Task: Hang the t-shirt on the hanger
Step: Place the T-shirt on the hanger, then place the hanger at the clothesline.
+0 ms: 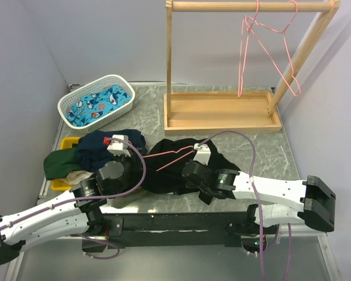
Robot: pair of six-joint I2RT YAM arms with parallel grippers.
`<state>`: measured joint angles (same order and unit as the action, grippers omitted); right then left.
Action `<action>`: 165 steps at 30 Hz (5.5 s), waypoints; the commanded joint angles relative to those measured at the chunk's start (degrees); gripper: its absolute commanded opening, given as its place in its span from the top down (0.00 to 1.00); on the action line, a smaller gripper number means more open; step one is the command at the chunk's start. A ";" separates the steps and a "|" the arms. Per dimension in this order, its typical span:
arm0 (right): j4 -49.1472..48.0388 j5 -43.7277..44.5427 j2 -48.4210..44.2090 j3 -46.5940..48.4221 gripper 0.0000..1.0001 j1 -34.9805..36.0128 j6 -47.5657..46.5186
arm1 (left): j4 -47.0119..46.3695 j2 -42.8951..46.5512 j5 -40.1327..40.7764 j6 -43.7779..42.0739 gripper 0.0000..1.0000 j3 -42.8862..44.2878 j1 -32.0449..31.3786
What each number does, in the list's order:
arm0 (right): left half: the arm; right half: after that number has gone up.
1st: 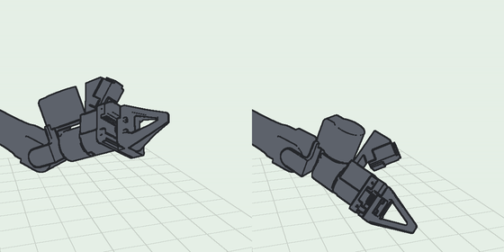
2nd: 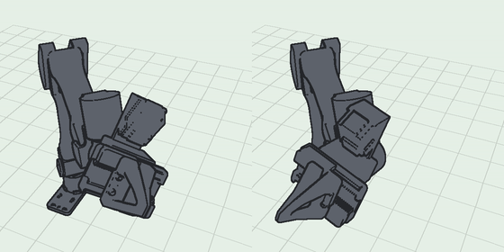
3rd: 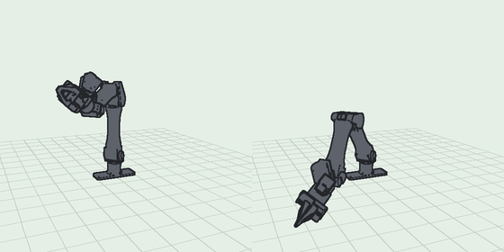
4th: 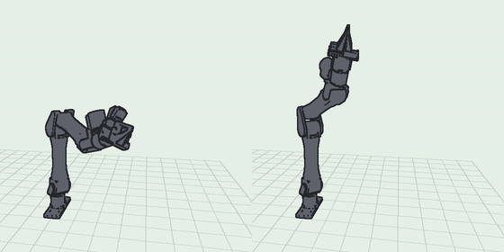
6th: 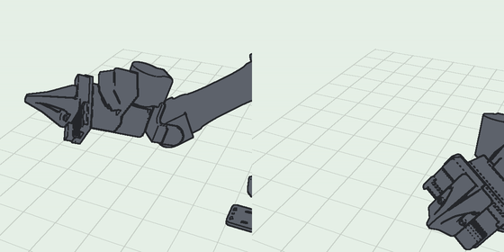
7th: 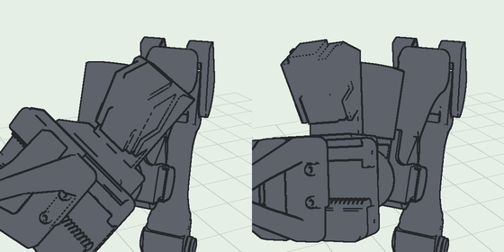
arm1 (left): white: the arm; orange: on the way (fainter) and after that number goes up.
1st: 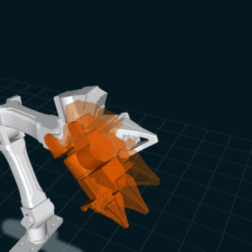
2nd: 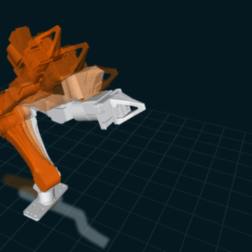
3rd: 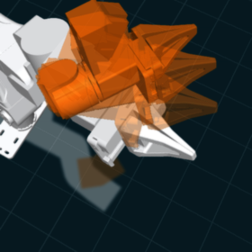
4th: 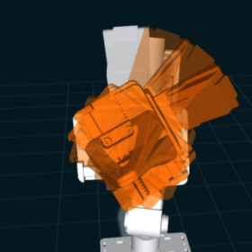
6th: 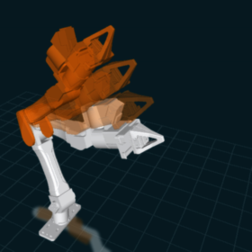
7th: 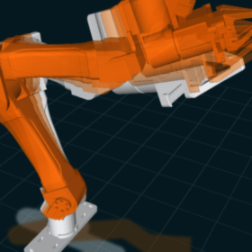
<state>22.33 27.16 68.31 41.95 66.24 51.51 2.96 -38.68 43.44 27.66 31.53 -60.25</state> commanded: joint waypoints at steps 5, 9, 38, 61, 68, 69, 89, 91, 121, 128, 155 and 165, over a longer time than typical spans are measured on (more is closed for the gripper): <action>1.32 4.66 -8.97 -3.80 1.00 -6.03 -0.70 | 0.73 4.39 -1.16 -1.64 0.99 1.26 -0.22; -0.17 1.07 -12.85 -5.65 1.00 -12.52 -3.86 | 1.34 7.03 -3.27 -2.70 0.99 0.47 -0.22; 13.00 -9.93 -8.74 27.01 1.00 -20.38 -25.30 | -4.89 -4.03 -12.76 -16.04 0.99 11.25 -0.22; 28.83 -18.45 11.15 82.16 0.75 -21.67 -38.77 | 9.33 -20.12 -48.23 -38.91 0.99 52.40 10.22; 23.38 -20.92 1.49 64.15 0.24 -25.28 -37.01 | 4.78 -24.25 -72.85 -28.90 0.99 49.52 26.57; 22.68 -20.66 -1.66 59.17 0.20 -25.28 -36.92 | 3.99 -24.34 -73.58 -28.11 0.99 48.98 27.80; 12.04 -31.88 -20.59 33.28 0.17 -25.19 -49.31 | 10.49 -30.76 -94.58 -28.72 0.99 61.90 32.48; 12.38 -37.05 -20.50 32.49 0.18 -25.19 -49.31 | 8.92 -31.20 -96.26 -28.10 0.99 61.46 32.48; 19.68 -29.54 -23.92 26.60 1.00 -17.99 -39.64 | -9.81 -32.78 -73.69 -15.44 0.33 48.37 19.64; 22.49 -25.77 -25.86 25.02 1.00 -17.99 -35.34 | -9.02 -28.92 -72.45 -14.66 0.04 44.59 19.55; 43.52 -0.87 -7.94 63.78 1.00 -18.51 -29.26 | -5.16 -21.70 -40.89 0.90 0.03 30.71 19.64; 40.51 -7.20 10.84 79.29 1.00 -26.07 -31.82 | -5.34 -20.13 -41.42 1.43 0.03 27.89 19.64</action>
<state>69.23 20.97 74.30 110.85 42.41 21.50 0.54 -60.84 2.87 28.16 60.01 -40.58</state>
